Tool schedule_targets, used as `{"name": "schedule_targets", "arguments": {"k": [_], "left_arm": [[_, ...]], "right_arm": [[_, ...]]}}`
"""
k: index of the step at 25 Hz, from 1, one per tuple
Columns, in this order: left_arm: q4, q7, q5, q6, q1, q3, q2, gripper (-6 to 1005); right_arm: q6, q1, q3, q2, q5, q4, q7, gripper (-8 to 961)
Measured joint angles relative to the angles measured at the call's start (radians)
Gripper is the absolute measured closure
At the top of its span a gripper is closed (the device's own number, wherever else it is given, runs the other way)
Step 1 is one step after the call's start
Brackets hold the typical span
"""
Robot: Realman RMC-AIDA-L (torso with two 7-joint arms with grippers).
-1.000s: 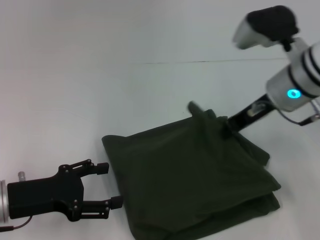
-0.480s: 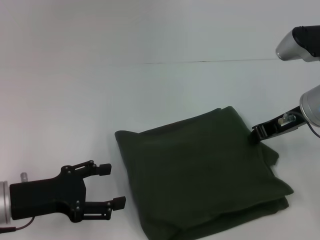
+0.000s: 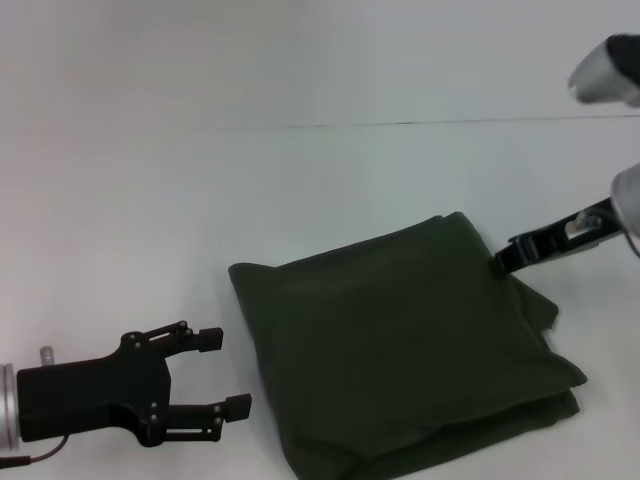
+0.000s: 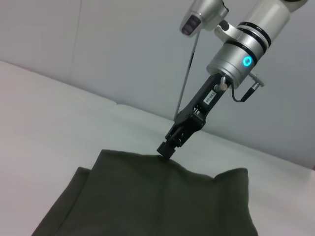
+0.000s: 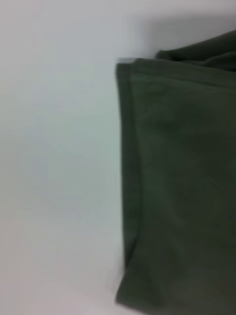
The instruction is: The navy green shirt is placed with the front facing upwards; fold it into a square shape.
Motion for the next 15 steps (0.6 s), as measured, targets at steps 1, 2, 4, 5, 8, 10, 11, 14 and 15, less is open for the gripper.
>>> {"name": "schedule_targets", "arguments": {"k": [1, 2, 4, 5, 8, 10, 11, 14, 15], "left_arm": [[0.000, -0.001, -0.002, 0.003, 0.000, -0.003, 0.000, 77], [0.000, -0.002, -0.005, 0.006, 0.000, -0.006, 0.000, 77], [0.000, -0.005, -0.011, 0.012, 0.001, -0.006, 0.000, 77], [0.000, -0.006, -0.013, 0.015, 0.001, -0.006, 0.000, 77], [0.000, -0.006, -0.022, 0.040, 0.001, -0.007, 0.000, 78], [-0.009, 0.000, -0.041, 0.075, -0.002, -0.003, 0.000, 78], [-0.014, 0.004, -0.045, 0.082, -0.004, 0.002, 0.000, 78], [-0.033, 0.022, -0.052, 0.081, -0.009, 0.017, 0.000, 78], [-0.037, 0.024, -0.052, 0.076, -0.009, 0.018, -0.001, 78]], "right_arm": [[-0.015, -0.001, 0.025, -0.002, 0.015, -0.010, -0.015, 836], [-0.034, -0.002, 0.050, -0.004, 0.032, -0.018, -0.031, 824], [-0.084, -0.005, 0.112, -0.012, 0.079, -0.030, -0.072, 745], [-0.111, -0.005, 0.141, -0.015, 0.103, -0.032, -0.093, 677], [-0.200, -0.014, 0.216, -0.026, 0.193, -0.029, -0.182, 565], [-0.227, -0.033, 0.253, -0.028, 0.255, -0.018, -0.248, 520], [-0.236, -0.048, 0.269, -0.028, 0.291, -0.009, -0.289, 498], [-0.258, -0.109, 0.291, -0.028, 0.429, 0.050, -0.478, 432], [-0.266, -0.128, 0.292, -0.030, 0.465, 0.079, -0.545, 409]]}}
